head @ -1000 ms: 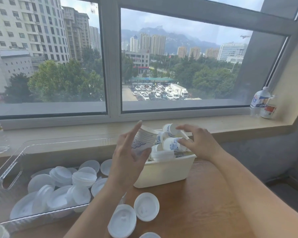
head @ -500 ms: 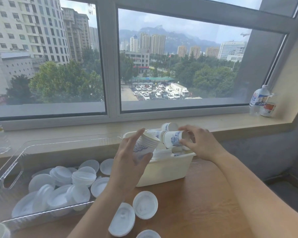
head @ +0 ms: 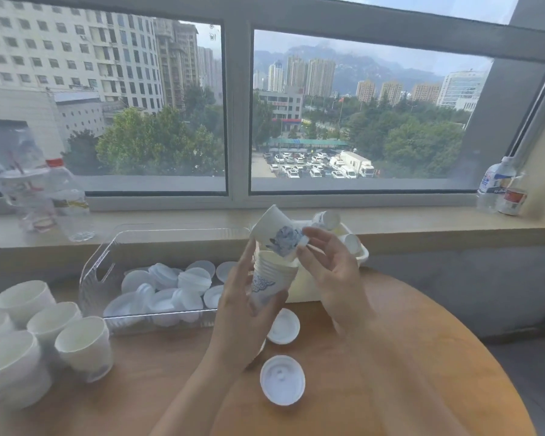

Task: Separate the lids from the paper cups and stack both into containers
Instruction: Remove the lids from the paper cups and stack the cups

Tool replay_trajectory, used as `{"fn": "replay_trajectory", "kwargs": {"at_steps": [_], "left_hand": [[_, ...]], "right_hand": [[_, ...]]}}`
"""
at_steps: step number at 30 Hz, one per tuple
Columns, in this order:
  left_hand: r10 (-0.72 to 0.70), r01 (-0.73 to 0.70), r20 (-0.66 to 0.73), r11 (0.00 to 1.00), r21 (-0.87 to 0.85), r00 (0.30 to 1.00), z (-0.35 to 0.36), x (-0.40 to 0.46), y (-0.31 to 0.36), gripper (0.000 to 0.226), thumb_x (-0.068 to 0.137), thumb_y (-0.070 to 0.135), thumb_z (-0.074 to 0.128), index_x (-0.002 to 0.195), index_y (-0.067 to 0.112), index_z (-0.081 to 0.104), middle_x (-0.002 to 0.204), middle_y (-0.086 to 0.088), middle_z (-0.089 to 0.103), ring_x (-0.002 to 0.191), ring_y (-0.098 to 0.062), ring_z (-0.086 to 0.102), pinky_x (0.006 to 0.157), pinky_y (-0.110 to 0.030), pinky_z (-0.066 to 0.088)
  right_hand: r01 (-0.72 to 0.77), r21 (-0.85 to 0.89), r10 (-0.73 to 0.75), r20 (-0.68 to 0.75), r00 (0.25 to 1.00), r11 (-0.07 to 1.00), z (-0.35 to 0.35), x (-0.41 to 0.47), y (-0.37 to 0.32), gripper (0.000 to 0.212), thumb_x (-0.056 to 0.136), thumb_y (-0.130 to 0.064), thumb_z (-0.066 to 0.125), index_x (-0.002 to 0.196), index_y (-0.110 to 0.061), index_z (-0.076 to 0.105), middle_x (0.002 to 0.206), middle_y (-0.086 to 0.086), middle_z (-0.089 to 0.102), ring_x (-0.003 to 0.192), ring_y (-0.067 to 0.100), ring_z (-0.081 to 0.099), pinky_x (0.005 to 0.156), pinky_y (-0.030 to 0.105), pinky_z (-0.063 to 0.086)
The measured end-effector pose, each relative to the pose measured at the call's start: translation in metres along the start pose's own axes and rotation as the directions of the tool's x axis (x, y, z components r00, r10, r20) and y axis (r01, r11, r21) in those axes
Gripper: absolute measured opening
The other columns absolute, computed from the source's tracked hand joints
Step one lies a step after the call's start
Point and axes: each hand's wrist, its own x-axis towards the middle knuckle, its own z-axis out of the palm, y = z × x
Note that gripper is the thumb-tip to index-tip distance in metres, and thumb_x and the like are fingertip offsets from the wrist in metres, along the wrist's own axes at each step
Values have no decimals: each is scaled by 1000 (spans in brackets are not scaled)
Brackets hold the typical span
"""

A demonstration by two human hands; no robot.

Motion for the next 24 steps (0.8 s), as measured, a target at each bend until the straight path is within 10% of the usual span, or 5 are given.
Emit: {"fn": "replay_trajectory", "kwargs": {"at_steps": [7, 13, 24], "left_hand": [[-42, 44, -77, 999, 23, 996, -39, -61, 3, 95, 88, 9, 84, 159, 49, 35, 146, 13, 58, 124, -23, 66, 90, -37, 62], [-96, 99, -101, 995, 22, 990, -70, -91, 3, 93, 90, 10, 83, 158, 52, 35, 146, 19, 53, 133, -24, 60, 98, -48, 60], [-65, 91, -213, 989, 116, 975, -106, -115, 17, 80, 90, 14, 82, 152, 46, 43, 137, 20, 60, 125, -7, 59, 85, -25, 59]], "right_hand": [[-6, -177, 37, 174, 984, 984, 36, -47, 25, 52, 97, -14, 73, 139, -38, 54, 123, 7, 68, 107, 14, 71, 90, 31, 60], [163, -485, 6, 328, 944, 859, 58, -65, 23, 81, 97, -30, 69, 152, -67, 23, 109, -12, 65, 99, 2, 62, 95, 20, 46], [278, -543, -50, 396, 917, 792, 83, -88, 20, 56, 102, -42, 62, 154, -50, 42, 112, -17, 69, 107, -2, 62, 89, 10, 44]]}}
